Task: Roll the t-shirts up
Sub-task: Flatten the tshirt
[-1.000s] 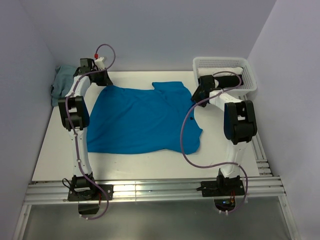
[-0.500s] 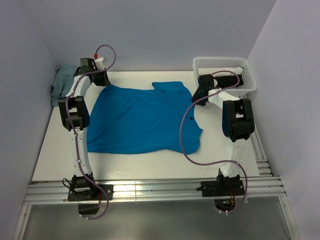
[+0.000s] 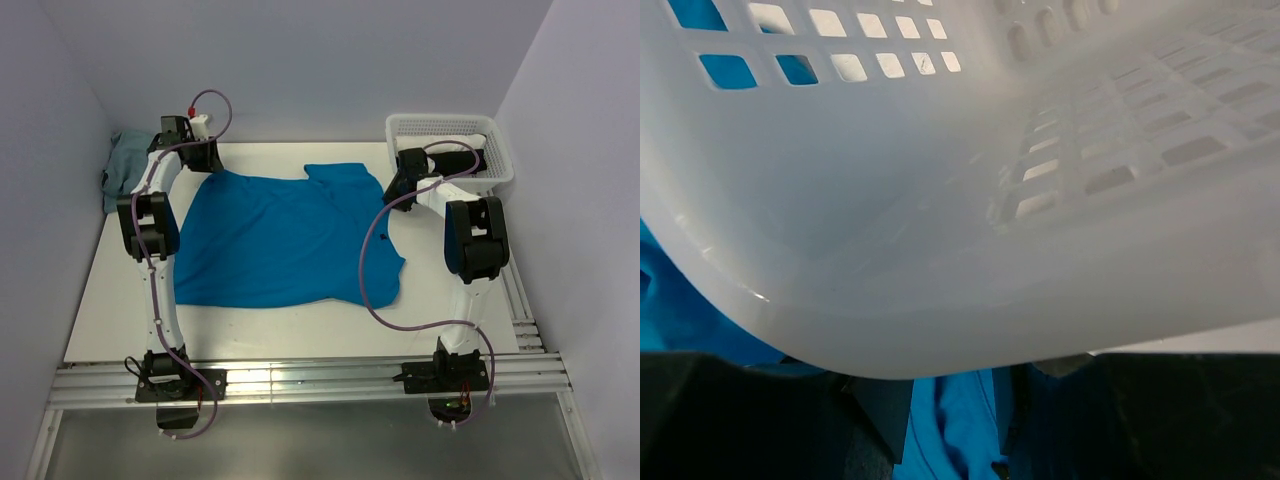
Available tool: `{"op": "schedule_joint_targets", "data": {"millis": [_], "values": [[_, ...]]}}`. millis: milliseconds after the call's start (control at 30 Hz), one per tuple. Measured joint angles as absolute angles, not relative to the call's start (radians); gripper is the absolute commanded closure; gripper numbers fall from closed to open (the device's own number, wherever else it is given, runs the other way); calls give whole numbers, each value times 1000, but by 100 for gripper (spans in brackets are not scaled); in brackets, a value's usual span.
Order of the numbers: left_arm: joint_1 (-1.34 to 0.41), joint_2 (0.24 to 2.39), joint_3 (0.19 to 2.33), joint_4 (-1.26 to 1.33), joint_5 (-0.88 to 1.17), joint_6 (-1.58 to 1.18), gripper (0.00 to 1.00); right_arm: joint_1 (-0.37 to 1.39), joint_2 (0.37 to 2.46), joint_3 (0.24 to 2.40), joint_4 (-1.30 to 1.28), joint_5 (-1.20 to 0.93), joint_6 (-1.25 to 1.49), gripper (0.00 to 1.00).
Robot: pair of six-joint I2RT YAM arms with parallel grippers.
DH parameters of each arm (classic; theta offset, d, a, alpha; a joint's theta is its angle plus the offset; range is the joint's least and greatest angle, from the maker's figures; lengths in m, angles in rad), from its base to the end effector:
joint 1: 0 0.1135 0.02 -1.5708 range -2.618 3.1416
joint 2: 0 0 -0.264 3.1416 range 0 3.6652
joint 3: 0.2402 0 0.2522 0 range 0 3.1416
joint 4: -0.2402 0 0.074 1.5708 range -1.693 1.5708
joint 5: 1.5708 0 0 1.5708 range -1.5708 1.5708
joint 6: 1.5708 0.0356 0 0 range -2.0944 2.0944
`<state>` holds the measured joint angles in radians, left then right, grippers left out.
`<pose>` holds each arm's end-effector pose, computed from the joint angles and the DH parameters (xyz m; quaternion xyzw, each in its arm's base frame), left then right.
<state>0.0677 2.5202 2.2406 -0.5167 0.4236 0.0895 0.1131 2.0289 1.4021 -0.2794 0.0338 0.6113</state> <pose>0.5608 0.0234 0.1812 0.0893 0.9043 -0.1651 0.3833 0.4353 0.0482 0.1689 0.2384 0.9146 0.1006 0.3107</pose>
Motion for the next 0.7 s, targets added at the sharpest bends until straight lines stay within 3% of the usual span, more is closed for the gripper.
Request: {"op": "schedule_joint_targets", "data": {"millis": [333,367,433,500,700], "values": [[54,2553,2256,-517,429,85,65,113,2031,1408,-291,35,608,60],[52,2553,2256,-517,429,85,68,113,2032,1409,-293,35,608,60],[49,2553,2256,-517,430,81,86,113,2036,1414,-300,35,608,60],[47,2553,2256,-516,428,80,100,113,2041,1425,-309,33,607,65],[45,2548,2222,-476,404,85,100,113,2046,1440,-311,42,605,87]]}}
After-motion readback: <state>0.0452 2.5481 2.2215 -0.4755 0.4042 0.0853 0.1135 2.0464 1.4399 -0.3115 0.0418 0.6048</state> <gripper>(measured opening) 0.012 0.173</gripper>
